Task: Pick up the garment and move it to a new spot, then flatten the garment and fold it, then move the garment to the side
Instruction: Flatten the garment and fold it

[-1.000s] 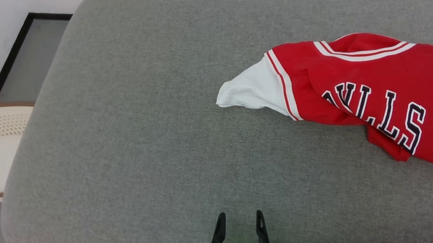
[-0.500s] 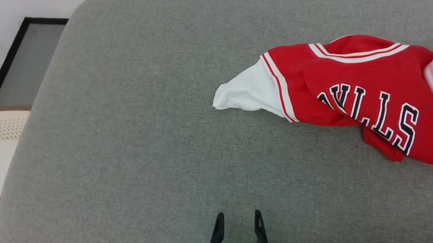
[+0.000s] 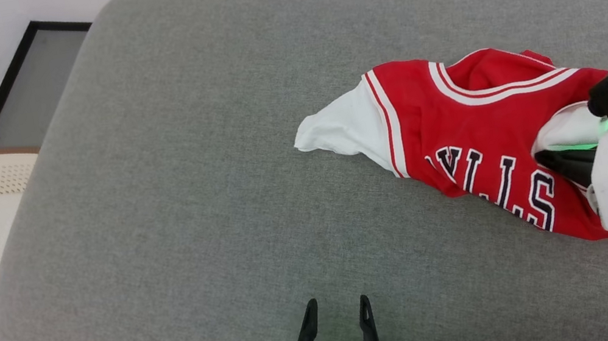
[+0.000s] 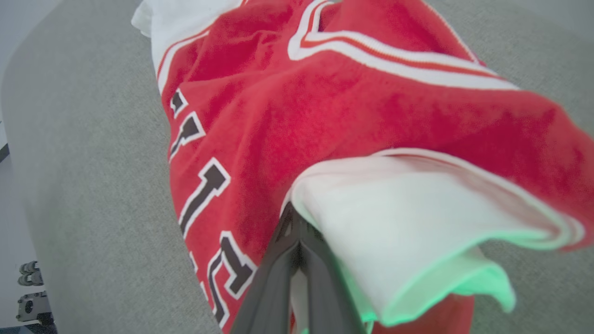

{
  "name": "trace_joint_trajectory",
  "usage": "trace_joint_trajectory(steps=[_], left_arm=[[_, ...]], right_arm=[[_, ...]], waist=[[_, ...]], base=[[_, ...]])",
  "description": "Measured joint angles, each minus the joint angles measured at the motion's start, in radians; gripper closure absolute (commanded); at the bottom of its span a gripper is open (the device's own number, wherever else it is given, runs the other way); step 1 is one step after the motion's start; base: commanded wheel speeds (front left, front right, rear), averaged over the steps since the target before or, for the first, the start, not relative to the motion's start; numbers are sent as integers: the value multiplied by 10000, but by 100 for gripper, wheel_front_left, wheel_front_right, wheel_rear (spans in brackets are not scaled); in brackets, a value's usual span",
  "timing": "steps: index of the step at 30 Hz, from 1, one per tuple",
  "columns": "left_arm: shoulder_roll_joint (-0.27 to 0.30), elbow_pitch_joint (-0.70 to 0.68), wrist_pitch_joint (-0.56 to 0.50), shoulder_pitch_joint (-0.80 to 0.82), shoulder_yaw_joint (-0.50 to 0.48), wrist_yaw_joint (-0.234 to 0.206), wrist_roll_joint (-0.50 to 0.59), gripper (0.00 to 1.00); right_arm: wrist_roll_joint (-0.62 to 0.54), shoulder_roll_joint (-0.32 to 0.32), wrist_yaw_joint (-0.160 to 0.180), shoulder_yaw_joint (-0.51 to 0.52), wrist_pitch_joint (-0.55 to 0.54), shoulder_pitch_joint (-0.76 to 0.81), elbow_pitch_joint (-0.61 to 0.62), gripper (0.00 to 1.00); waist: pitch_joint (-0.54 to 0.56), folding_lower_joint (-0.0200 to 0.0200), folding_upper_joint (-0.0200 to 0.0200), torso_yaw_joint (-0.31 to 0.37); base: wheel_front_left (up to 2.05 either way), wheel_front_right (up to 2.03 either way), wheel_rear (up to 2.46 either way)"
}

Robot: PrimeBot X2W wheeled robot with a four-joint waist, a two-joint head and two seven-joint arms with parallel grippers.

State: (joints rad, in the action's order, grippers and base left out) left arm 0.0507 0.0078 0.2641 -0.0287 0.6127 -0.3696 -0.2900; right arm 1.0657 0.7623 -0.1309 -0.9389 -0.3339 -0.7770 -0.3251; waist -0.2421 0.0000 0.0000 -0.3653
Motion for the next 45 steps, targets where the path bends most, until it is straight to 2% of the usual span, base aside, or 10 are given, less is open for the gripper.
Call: trace_joint_trajectory(steps=[2,4,5,6,9,18,22,30,45], left_arm=[[0,0,-2,39,56,-8,-8,0],[0,-13,0,89,75,-63,-25,0],[0,-33,0,97,67,-92,-35,0],[0,-33,0,102,65,-94,-38,0],[0,-12,0,155,92,-105,-40,0],[0,-38,0,474,462,-357,-79,0],[2,-67,0,686,721,-493,-96,0],[0,-196,0,1094,1327,-796,-203,0],[4,-362,0,1460,2013,-1191,-468,0]], right_arm=[[-215,100,0,-31,104,10,-6,100],[-251,169,0,-27,221,12,12,59],[-259,199,0,-35,236,14,65,21],[-313,270,0,-75,257,15,167,0],[-291,629,0,-86,330,21,491,0],[-171,2575,-2,-278,326,24,1662,0],[69,3104,-2,-217,347,-198,1720,0],[109,3225,-2,-510,334,-1102,1172,0],[236,2995,-2,-1509,384,-2244,913,0]], waist=[[-41,0,0,15],[-62,0,0,53],[-71,0,0,85],[-80,0,0,125],[-108,0,0,262],[-438,0,0,620],[-723,0,0,674],[-1322,0,0,510],[-1994,0,0,-34]], base=[[0,0,0],[0,0,0],[0,0,0],[0,0,0],[0,0,0],[0,0,0],[0,0,0],[0,0,0],[0,0,0]])
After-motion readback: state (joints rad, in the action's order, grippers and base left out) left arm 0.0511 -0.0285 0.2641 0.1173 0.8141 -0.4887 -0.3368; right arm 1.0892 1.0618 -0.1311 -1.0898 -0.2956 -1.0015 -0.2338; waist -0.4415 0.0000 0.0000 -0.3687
